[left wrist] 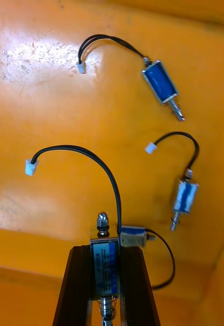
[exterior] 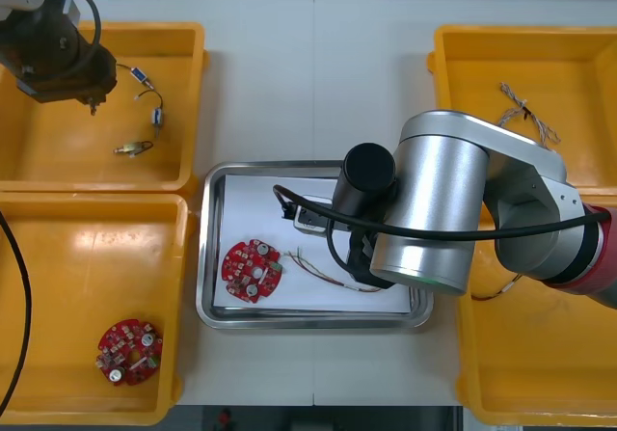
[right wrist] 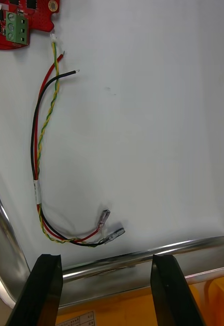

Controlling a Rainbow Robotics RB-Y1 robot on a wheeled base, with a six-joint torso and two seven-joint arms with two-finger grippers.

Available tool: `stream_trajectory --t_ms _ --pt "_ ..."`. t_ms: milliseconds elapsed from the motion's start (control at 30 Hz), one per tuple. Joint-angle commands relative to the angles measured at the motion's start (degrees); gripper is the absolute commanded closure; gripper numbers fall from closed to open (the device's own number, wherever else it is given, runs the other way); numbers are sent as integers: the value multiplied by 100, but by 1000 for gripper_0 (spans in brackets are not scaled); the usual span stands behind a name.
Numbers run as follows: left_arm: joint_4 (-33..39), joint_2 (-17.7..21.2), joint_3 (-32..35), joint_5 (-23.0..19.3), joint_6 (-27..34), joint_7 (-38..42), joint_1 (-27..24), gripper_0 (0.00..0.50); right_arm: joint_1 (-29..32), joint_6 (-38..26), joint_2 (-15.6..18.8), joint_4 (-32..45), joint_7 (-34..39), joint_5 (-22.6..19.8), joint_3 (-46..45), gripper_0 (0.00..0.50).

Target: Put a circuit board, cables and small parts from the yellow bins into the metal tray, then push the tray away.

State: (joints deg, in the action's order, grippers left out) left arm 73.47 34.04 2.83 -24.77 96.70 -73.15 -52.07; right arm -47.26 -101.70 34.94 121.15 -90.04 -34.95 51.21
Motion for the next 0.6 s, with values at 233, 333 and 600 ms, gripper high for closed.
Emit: stream_trajectory --t_ms 233,333,600 --pt "2049 129 68 -116 1185 -296 636 500 41 -148 -84 146 -242 77 -146 0" --pt "2391 120 68 -186 1330 -217 672 499 33 -263 -84 216 -242 85 -331 0" --pt "3059 6 68 -511 1330 477 698 500 -3 -830 -58 366 -339 -187 -1096 0"
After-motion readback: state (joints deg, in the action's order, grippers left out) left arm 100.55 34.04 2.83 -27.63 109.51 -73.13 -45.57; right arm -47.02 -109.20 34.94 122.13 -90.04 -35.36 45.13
